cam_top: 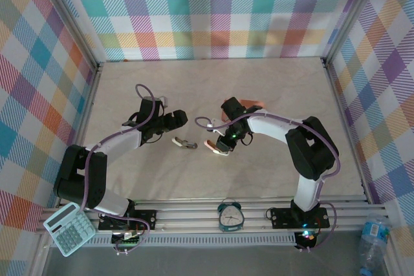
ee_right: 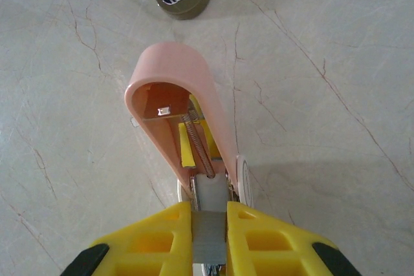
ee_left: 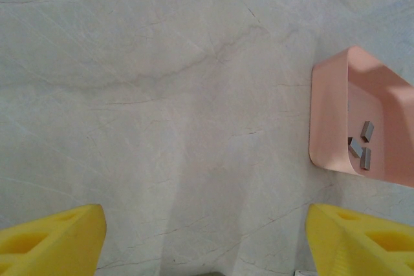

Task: Load the staples into the stapler

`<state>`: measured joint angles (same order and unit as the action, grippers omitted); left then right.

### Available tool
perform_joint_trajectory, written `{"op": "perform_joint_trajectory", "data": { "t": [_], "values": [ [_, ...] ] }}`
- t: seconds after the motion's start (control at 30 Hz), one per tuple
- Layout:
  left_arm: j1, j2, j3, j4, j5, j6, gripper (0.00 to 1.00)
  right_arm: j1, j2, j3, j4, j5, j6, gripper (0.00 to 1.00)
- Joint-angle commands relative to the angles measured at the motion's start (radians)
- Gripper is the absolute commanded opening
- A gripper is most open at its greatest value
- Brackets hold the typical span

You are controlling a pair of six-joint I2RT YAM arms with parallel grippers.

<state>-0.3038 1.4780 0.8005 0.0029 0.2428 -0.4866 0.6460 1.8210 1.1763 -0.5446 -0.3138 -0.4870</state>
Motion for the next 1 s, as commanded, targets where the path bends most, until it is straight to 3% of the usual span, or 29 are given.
{"op": "perform_joint_trajectory", "data": {
  "t": [0.0,0.97],
  "values": [
    [0.019,0.006,-0.007,0.015,0.002,-0.009,0.81,0.009,0.015,0.013,-0.023,-0.005,-0.019,0.16],
    [0.019,-0.002,-0.014,0.014,-0.002,0.0,0.8,0.014,-0.013,0.0,-0.024,0.018,-0.073,0.16]
  ]
}}
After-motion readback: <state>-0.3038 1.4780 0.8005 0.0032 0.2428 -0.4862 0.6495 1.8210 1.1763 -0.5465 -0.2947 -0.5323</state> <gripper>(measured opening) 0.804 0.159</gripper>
